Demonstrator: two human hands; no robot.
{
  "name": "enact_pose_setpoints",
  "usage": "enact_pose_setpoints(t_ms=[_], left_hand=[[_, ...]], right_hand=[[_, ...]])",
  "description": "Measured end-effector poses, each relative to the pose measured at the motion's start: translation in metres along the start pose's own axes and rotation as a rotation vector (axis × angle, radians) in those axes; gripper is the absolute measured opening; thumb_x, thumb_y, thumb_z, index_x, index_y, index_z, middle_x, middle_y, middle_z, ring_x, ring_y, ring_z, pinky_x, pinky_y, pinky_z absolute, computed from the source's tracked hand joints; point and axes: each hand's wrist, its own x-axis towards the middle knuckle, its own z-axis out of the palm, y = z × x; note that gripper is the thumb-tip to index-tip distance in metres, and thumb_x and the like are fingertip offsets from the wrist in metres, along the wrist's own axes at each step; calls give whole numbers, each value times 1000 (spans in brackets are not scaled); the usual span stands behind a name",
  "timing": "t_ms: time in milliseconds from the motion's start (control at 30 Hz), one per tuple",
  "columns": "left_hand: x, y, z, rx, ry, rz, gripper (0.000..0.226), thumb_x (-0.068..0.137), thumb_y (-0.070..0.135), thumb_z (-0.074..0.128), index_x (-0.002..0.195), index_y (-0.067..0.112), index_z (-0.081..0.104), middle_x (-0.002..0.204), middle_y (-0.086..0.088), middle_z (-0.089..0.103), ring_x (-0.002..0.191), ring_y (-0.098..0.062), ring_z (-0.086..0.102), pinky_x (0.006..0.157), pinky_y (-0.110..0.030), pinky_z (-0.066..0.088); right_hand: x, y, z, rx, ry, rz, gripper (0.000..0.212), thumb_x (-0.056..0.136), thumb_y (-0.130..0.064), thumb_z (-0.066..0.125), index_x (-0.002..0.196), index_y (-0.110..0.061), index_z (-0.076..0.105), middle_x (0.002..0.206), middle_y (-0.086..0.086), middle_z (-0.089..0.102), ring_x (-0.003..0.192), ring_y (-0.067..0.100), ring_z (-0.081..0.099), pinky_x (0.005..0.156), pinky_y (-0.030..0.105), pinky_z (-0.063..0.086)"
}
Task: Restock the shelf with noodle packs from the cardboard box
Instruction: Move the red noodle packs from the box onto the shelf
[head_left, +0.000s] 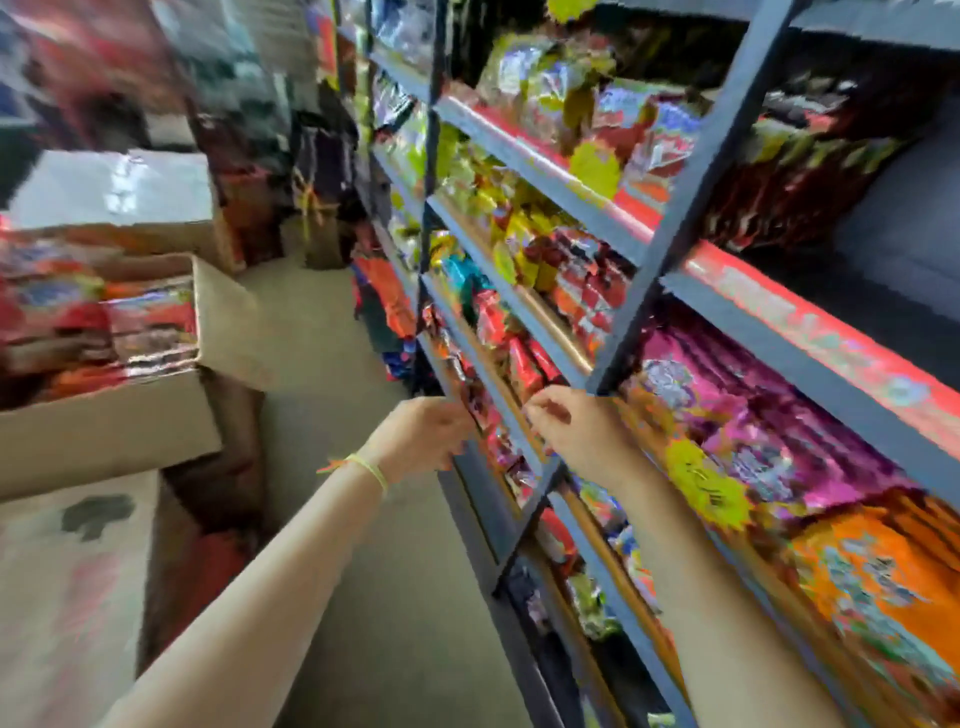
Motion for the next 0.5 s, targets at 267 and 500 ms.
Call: enact_pose_setpoints(t_ms=[267,500], left_hand=[[-3,-156,-144,40,426,-275,15,91,19,62,95,16,76,85,-3,74,76,-18,66,76,-27,52],[0,-246,-218,146,623,-478,18,91,19,60,101,20,75,104,-4,69,105,-21,61,95,-30,45]], right_hand=[[133,-85,192,42,-328,-144,10,92,-18,62,95,-23,70,84,-6,68,80,16,67,80,37,54],[222,-163,317,23,-446,-355,12,91,-17,61,99,-23,68,96,-1,64,88,14,59,80,28,46]])
